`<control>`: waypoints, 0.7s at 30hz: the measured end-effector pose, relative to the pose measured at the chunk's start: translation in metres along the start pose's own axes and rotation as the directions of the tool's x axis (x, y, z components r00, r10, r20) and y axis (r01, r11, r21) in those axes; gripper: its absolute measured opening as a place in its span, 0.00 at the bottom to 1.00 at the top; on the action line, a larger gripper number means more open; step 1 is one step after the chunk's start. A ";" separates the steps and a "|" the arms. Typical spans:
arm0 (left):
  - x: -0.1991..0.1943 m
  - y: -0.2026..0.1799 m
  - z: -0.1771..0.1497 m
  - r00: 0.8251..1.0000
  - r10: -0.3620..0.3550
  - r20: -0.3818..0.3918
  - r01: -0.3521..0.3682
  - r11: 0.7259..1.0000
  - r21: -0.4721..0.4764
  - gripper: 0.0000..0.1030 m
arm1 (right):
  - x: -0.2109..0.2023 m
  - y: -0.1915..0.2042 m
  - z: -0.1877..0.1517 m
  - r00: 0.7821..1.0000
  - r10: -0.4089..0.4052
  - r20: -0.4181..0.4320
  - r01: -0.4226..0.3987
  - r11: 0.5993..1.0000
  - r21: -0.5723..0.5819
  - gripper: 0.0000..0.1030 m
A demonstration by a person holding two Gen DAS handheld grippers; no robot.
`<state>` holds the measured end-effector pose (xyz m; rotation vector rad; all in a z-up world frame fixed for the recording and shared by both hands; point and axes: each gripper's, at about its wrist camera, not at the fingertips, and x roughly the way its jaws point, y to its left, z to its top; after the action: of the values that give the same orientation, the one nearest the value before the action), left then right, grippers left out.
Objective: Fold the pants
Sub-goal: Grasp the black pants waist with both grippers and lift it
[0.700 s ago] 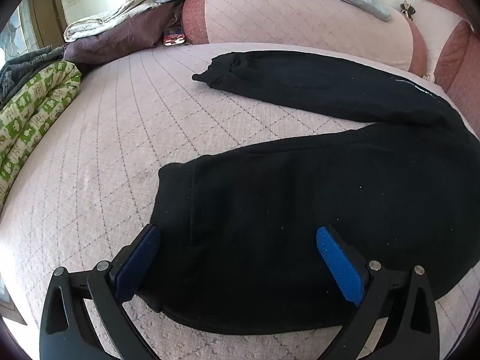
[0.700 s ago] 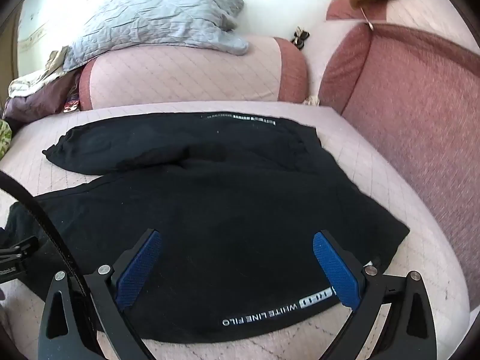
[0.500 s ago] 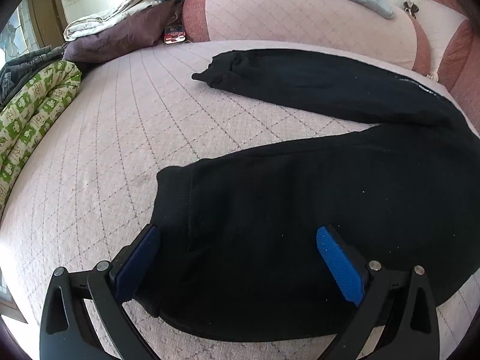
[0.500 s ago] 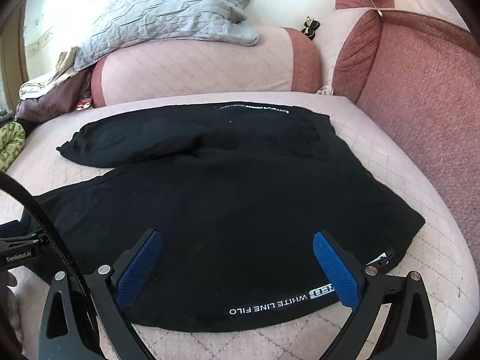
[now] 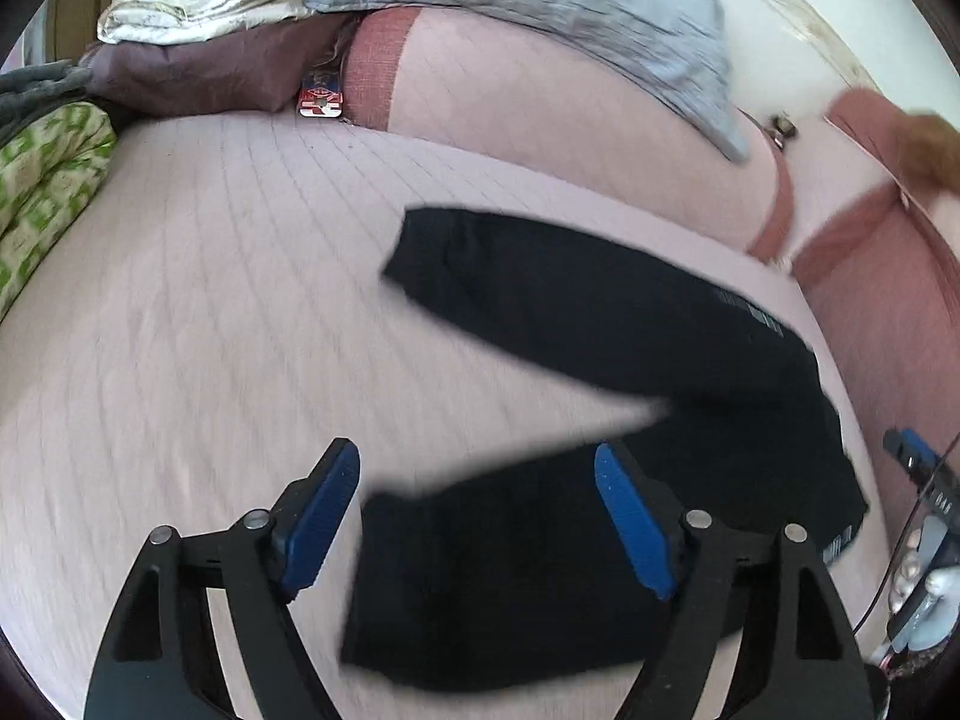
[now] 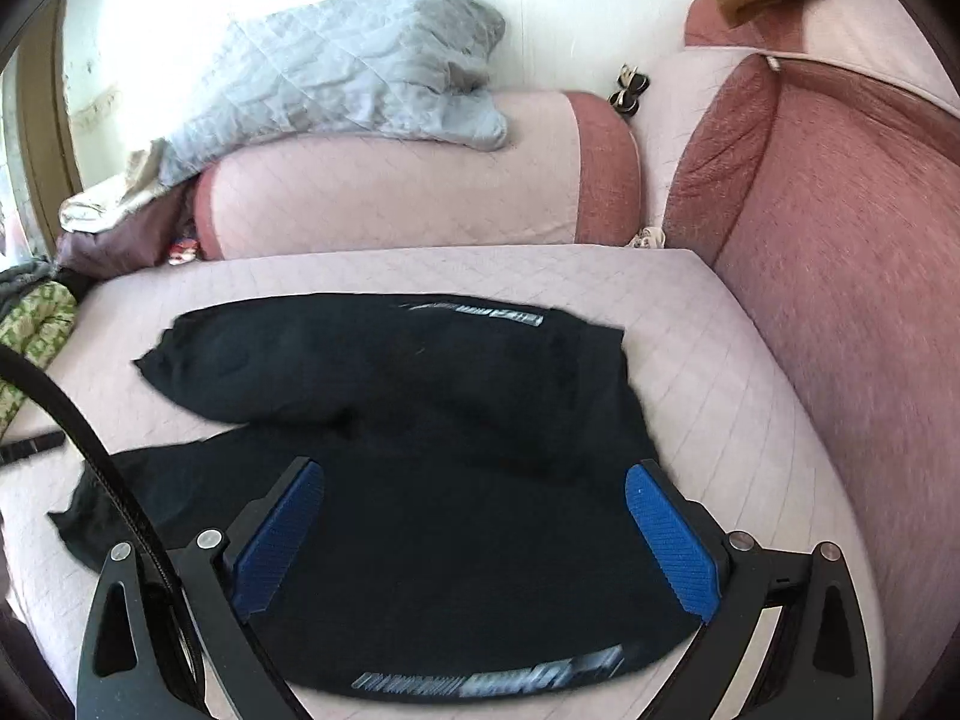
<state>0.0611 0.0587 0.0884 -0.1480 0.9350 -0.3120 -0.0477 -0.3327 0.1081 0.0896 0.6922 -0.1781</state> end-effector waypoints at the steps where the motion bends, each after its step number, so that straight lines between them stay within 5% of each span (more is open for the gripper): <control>1: 0.013 0.003 0.019 1.000 0.000 -0.002 0.000 1.000 -0.005 0.78 | 0.011 -0.005 0.009 1.000 0.001 -0.020 -0.002 1.000 -0.012 1.00; 6: 0.073 0.014 0.084 0.999 0.009 -0.039 -0.010 0.999 -0.035 0.78 | 0.098 -0.024 0.058 0.979 0.010 -0.201 -0.033 0.994 -0.108 0.99; 11: 0.141 0.026 0.115 0.991 0.015 -0.133 -0.023 0.998 -0.060 0.78 | 0.162 -0.039 0.104 0.978 0.050 -0.202 -0.071 0.992 -0.101 0.98; 17: 0.184 0.041 0.136 0.993 -0.006 -0.119 -0.007 0.994 -0.105 0.79 | 0.226 -0.032 0.127 0.963 0.050 -0.263 -0.093 0.984 -0.154 0.98; 21: 0.200 0.027 0.150 0.990 -0.050 -0.133 0.044 0.998 -0.051 0.95 | 0.257 -0.022 0.131 0.948 0.053 -0.314 -0.123 0.971 -0.206 0.98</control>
<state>0.2983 0.0177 0.0158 -0.1956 1.0737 -0.3462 0.2242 -0.4073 0.0431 -0.0694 1.0126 0.0027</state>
